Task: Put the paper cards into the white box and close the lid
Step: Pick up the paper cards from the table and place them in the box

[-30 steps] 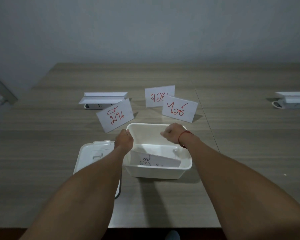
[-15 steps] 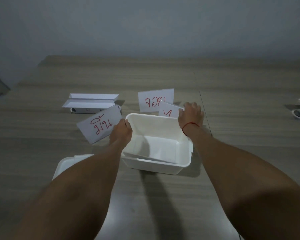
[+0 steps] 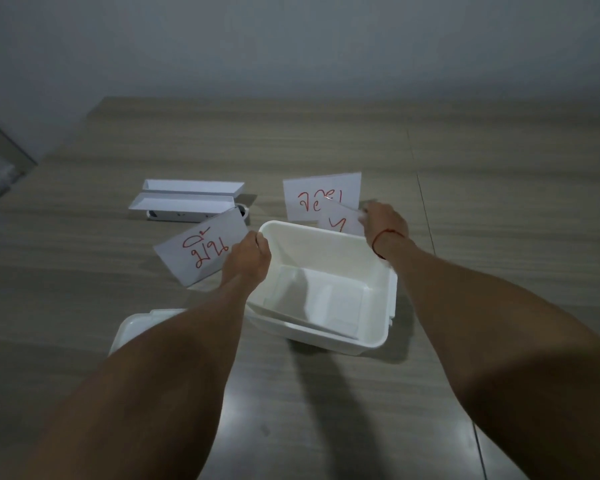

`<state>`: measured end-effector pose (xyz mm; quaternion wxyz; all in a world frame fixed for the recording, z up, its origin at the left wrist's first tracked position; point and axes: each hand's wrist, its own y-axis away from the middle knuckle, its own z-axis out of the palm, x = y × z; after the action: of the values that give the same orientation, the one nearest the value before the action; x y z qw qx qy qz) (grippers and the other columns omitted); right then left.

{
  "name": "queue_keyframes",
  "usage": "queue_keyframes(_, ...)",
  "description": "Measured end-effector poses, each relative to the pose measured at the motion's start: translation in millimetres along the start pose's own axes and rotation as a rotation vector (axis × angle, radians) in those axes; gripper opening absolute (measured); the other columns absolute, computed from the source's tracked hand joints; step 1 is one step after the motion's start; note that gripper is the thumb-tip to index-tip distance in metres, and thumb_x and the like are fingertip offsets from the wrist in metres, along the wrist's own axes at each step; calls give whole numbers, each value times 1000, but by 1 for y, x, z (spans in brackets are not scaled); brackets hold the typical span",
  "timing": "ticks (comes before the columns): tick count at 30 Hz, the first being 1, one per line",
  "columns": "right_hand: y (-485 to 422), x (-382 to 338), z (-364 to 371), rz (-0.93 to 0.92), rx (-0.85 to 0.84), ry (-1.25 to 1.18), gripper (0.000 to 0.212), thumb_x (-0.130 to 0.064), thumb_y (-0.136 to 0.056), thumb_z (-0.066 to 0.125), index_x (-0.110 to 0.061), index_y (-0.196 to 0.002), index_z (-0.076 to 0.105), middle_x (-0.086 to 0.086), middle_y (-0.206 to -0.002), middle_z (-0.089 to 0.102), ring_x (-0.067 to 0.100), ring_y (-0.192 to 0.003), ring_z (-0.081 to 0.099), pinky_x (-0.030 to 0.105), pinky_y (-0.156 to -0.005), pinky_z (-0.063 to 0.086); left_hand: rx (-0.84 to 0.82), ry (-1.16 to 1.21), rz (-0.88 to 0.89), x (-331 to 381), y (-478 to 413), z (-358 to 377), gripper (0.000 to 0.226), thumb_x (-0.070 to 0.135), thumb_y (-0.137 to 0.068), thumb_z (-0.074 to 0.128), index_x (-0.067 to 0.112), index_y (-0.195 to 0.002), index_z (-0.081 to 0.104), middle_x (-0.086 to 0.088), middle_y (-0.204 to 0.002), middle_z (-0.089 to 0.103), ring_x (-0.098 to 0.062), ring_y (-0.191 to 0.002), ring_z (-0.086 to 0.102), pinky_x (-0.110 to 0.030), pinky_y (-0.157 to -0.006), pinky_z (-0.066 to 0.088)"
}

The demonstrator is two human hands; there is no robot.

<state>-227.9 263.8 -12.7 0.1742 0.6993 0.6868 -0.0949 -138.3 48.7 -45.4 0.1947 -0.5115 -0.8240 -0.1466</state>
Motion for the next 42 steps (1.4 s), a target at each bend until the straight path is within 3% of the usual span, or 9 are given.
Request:
queue_keyframes(5,16,-13,-26,-142,287,35,32,-13,-99,41,-19,-128,53,10,-125,62,30,-118,54,38,-95,36,-57,77,-38,-3,2,-4,47,32,-100,23,1,-99,59,-20,-96,64,-27,-80,54,-38,-74,46)
queue_keyframes(14,59,-43,-79,-214,431,-165,33,-21,-100,37,-15,-124,59,11,-121,65,29,-116,55,35,-96,36,-231,113,-54,-2,17,-24,44,26,-103,26,-2,-127,48,-25,-123,57,-39,-113,57,-40,-86,44)
queue_keyframes(19,91,-41,-49,-165,151,-241,29,-24,-97,46,-15,-116,65,10,-118,69,28,-113,60,35,-99,42,-269,229,-8,-10,26,-28,39,21,-102,29,-1,-128,48,-23,-120,58,-32,-99,54,-34,-79,37)
queue_keyframes(24,117,-38,-14,-135,-284,-195,24,-19,-93,53,-13,-108,71,8,-117,68,22,-101,61,23,-81,41,-280,286,-2,-20,29,-29,39,23,-103,26,7,-129,50,-21,-124,58,-34,-114,55,-39,-91,43)
queue_keyframes(27,129,-40,0,-127,-545,6,13,-29,-84,60,-30,-78,71,-5,-105,69,18,-97,63,25,-87,49,-276,277,-13,-24,30,-31,40,23,-103,25,7,-132,48,-20,-126,57,-34,-116,54,-37,-89,41)
queue_keyframes(30,129,-45,5,-87,-567,-47,15,-35,-77,67,-32,-62,68,-4,-100,72,20,-97,66,35,-96,54,-255,250,-30,-27,30,-33,40,22,-103,25,6,-133,47,-20,-126,57,-34,-116,54,-37,-89,41)
queue_keyframes(33,124,-51,2,-59,-350,-196,13,-26,-84,67,-16,-84,75,8,-100,73,24,-98,67,35,-93,53,-223,223,-39,-37,26,-35,39,21,-103,27,3,-129,49,-20,-122,58,-34,-111,57,-37,-86,44)
queue_keyframes(37,118,-50,1,8,1,-30,31,-28,-90,61,-20,-120,62,4,-134,57,25,-128,49,38,-106,35,-58,157,-16,-50,14,-47,39,25,-101,30,0,-116,56,-19,-106,60,-30,-92,56,-36,-75,43)
queue_keyframes(42,102,-38,20,26,-23,36,46,-34,-98,45,-29,-144,39,4,-156,31,27,-143,25,46,-113,24,194,-175,80,-64,-15,-70,36,27,-100,39,6,-121,59,-19,-123,56,-33,-117,49,-41,-98,40)
